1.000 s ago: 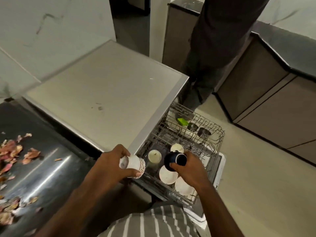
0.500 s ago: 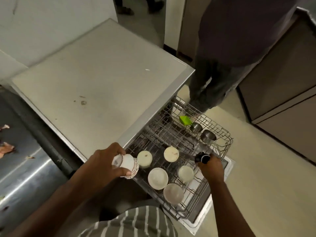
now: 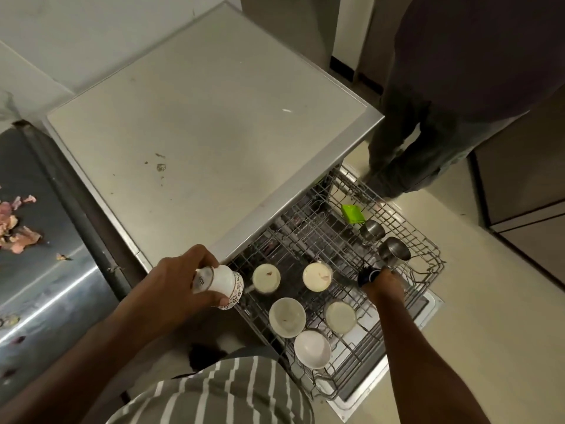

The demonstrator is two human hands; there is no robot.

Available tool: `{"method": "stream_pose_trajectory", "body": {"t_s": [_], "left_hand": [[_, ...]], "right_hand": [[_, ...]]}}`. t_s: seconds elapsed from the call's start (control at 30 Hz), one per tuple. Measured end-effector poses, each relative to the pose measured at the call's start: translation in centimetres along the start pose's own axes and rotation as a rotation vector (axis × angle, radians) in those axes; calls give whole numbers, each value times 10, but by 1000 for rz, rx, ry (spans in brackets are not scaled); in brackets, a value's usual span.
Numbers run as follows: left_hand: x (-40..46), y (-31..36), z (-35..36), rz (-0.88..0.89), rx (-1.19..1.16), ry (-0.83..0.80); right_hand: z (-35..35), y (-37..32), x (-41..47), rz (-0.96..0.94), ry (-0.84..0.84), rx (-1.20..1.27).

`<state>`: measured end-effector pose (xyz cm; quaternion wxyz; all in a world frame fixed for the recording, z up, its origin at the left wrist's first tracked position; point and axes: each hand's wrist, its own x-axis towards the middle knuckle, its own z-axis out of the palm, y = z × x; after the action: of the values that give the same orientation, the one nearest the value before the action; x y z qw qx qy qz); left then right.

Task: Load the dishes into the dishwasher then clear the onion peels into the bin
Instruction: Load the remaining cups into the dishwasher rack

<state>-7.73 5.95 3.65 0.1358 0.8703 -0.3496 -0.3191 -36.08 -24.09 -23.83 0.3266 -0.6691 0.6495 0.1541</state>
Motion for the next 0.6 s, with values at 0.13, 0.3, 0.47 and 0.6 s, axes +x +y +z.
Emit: {"method": "stream_pose_trajectory", "body": {"t_s": [0.13, 0.3, 0.47, 0.6], "left_hand": [[7, 6, 4, 29, -3, -26], [11, 12, 10, 57, -27, -55], [12, 11, 11, 71, -32, -62], [11, 7, 13, 71, -24, -77]], "right_hand": [[2, 4, 15, 22, -24, 25], [1, 9, 14, 70, 2, 135], [0, 23, 16, 119, -20, 325], [0, 31, 16, 76, -43, 338]]}}
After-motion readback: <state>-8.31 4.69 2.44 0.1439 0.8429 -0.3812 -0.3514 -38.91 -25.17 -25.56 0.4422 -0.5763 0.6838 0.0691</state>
